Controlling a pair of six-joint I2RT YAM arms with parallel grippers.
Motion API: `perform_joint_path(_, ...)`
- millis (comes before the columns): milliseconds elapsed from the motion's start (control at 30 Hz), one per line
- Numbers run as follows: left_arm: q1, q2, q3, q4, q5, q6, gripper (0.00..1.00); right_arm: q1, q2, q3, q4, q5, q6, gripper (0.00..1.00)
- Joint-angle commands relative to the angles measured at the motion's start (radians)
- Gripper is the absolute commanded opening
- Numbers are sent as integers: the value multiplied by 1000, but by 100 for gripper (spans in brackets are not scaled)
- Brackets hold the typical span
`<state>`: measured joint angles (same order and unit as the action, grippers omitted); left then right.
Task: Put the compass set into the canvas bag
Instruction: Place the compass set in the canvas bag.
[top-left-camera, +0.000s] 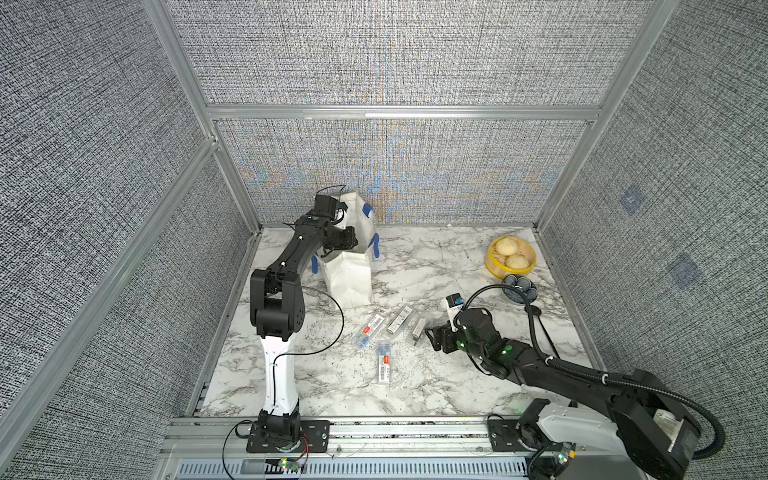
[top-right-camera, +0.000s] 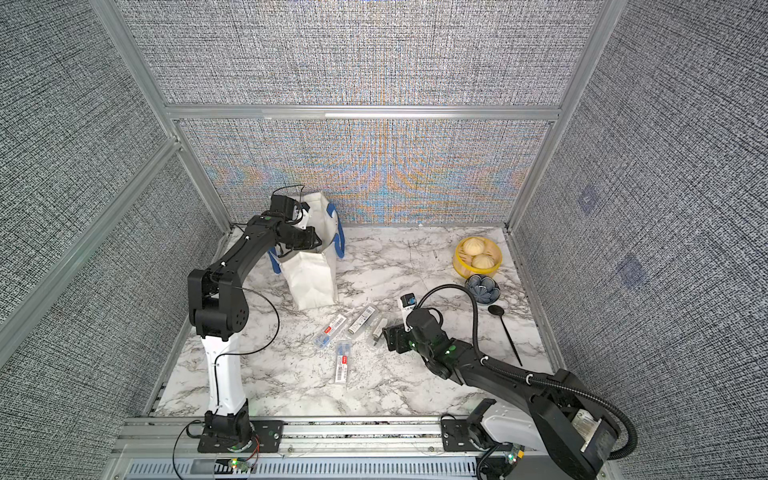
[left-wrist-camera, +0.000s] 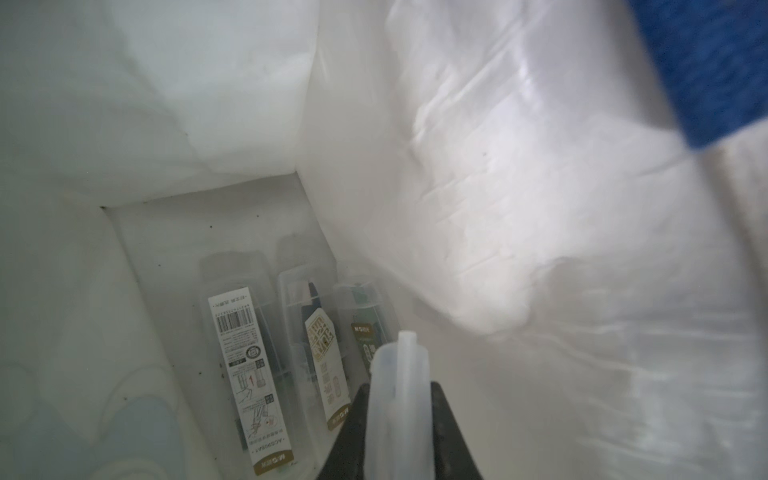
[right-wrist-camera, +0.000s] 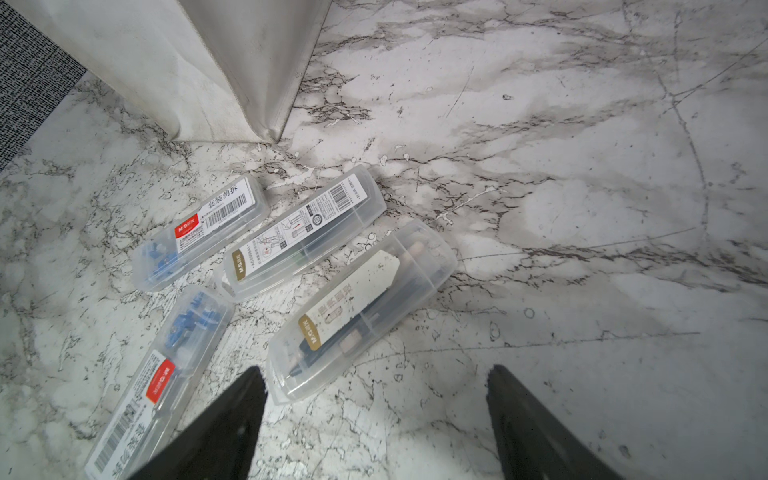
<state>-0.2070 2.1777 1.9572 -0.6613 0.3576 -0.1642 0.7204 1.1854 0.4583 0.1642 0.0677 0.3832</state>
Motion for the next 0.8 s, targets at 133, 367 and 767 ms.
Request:
perform_joint_path(133,-5,-1,-7,12,-10,10,19,2,15,16,-11,8,-1,83)
perform_joint_path(367,-9,-18,-6,6,0,14,26,2,20,22,-21,14,-1,83)
perform_joint_path(767,-18,-110,-9,-3,52,12,33,1,41,56,-77,26,-14,83)
